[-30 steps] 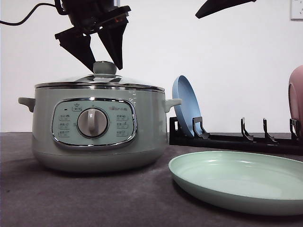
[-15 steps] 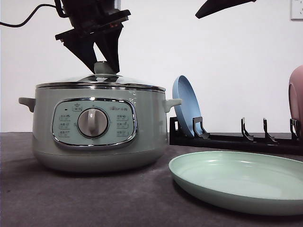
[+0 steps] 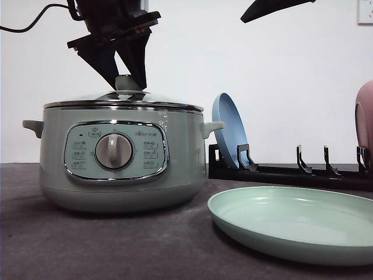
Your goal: Transfer potato from steamer to green plate
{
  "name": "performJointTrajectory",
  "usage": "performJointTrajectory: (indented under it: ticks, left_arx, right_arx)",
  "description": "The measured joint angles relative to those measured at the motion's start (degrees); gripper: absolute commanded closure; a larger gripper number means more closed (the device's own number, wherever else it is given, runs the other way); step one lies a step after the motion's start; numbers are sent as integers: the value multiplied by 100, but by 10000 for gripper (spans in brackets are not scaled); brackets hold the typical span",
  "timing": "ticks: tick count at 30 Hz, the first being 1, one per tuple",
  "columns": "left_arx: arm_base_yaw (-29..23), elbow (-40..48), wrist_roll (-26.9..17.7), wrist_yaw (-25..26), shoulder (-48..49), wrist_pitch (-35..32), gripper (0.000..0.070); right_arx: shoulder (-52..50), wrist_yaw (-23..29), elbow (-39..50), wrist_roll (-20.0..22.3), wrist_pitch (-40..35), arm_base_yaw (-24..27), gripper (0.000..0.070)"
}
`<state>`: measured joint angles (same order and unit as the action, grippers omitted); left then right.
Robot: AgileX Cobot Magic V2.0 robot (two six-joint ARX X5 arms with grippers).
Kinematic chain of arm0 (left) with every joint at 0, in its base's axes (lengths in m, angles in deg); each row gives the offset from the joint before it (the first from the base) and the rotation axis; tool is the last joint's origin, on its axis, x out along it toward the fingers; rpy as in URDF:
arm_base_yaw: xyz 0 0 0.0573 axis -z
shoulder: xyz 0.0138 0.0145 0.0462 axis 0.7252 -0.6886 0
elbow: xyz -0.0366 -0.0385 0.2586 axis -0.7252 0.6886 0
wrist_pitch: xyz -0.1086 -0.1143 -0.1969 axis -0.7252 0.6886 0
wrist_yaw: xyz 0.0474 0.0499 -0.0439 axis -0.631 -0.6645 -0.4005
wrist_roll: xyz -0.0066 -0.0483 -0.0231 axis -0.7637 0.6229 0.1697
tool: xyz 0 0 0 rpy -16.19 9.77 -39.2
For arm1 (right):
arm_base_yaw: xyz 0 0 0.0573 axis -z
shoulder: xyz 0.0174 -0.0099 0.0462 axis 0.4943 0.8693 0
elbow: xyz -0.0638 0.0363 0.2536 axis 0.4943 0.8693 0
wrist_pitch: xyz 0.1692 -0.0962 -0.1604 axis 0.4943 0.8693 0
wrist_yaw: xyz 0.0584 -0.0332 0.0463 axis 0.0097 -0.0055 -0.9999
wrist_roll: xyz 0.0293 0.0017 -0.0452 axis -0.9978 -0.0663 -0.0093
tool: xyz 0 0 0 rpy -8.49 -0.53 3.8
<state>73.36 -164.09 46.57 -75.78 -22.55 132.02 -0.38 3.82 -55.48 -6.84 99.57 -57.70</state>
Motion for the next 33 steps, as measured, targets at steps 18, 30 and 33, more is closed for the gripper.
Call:
performJointTrajectory:
  ticks: [18,30,33]
  left_arx:
    - [-929,5,41,-238,1336,87,697]
    - [-2270,5,40,-299,1842,273,697]
    - [-2445,5,39,-301,1842,345,697]
  right_arx:
    - [0,0,0,-2,0,0,347]
    - [1,247,0,-37,-19,-62,265]
    - [7,397,0,-102,-144,-197,261]
